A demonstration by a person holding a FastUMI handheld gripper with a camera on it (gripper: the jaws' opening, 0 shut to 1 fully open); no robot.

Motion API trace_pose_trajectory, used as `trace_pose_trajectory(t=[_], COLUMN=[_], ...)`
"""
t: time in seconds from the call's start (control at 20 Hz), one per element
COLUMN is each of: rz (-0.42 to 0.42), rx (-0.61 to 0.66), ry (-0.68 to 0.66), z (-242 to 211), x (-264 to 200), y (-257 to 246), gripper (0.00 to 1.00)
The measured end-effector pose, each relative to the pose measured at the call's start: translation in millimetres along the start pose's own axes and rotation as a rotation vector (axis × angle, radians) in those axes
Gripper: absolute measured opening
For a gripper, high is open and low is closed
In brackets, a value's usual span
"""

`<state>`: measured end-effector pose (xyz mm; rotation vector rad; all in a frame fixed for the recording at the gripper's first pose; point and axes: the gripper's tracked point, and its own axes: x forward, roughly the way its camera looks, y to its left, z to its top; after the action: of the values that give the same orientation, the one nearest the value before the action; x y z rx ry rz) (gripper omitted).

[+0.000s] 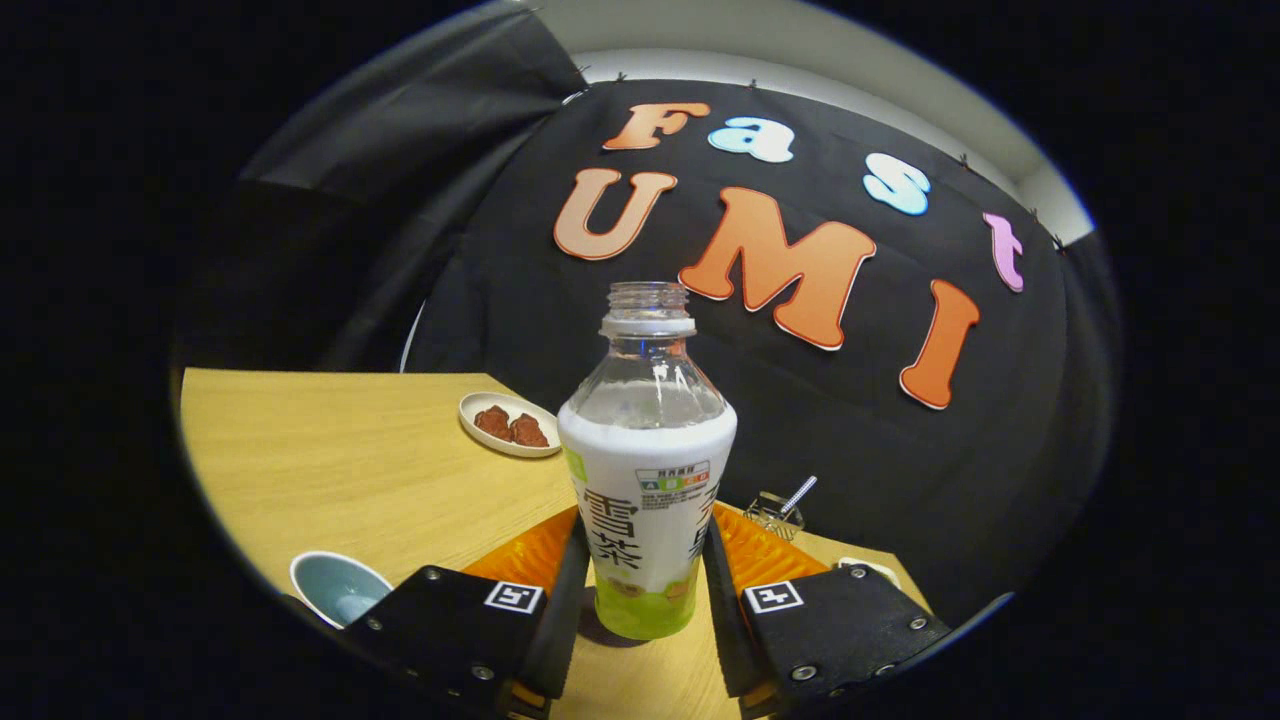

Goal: Take the bottle from table, then pour the juice into the cup, finally place the bottle on the coaster

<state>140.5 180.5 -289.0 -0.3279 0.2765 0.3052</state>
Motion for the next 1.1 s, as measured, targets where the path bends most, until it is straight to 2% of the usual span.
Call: trace_pose_trajectory(t=[0.2, 0.55, 0.85, 1.1], rz=[-0.029, 0.008, -0.01, -0.016], rx=[0.114, 0.331, 0.338, 0.325], ry=[0.01, 0.108, 0.165, 0.176], z=[-10.1, -48.9, -86.6, -95.6], x=[26.7, 58.2, 64.6, 62.6], y=[-10.1, -5.0, -11.3, -10.8], gripper=[0.59, 0.59, 0.59, 0.59])
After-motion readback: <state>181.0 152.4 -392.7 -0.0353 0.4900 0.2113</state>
